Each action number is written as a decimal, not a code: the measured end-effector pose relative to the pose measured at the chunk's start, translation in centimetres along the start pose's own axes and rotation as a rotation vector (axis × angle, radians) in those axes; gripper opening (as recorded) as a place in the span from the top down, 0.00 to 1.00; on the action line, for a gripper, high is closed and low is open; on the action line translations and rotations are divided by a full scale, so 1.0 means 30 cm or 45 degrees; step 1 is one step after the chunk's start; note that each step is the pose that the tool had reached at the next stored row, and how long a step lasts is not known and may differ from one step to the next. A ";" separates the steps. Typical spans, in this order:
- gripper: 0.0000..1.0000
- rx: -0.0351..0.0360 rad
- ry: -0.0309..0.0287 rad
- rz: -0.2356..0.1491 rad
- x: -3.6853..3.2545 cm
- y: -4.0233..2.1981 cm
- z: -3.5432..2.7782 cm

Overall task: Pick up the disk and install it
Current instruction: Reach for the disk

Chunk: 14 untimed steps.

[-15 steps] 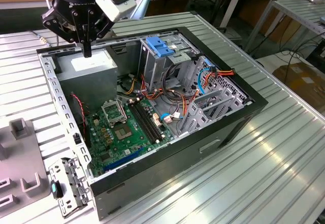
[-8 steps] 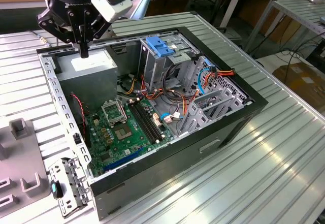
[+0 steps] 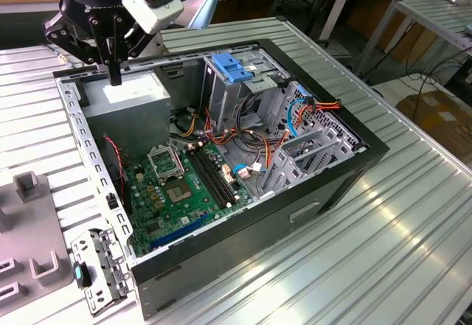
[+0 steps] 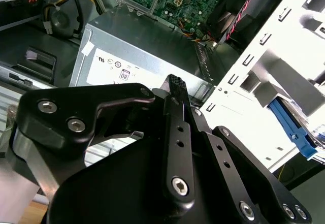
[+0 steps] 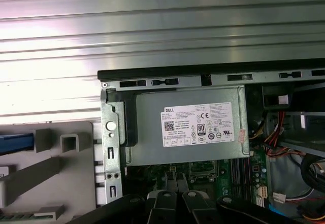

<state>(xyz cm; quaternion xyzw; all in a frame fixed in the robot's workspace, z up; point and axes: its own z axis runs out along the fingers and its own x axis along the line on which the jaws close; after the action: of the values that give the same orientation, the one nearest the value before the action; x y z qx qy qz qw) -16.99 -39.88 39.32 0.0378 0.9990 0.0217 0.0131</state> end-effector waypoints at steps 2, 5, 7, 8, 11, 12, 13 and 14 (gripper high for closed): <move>0.89 0.0000 0.0000 0.000 0.001 0.000 0.000; 0.89 0.0002 0.0001 0.000 0.001 0.000 0.000; 0.89 0.0128 -0.0010 0.000 0.002 0.000 0.000; 0.89 0.0309 -0.0024 -0.001 0.001 0.000 0.000; 0.89 0.0490 -0.0037 -0.001 0.001 0.000 0.000; 0.89 0.0491 -0.0037 -0.001 0.001 0.000 0.000; 0.89 0.0493 -0.0036 -0.001 0.001 0.000 0.000; 0.89 0.0493 -0.0037 -0.001 0.003 0.000 0.000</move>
<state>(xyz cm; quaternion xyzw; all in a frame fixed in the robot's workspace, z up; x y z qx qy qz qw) -17.09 -39.87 39.32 0.0377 0.9992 0.0023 0.0138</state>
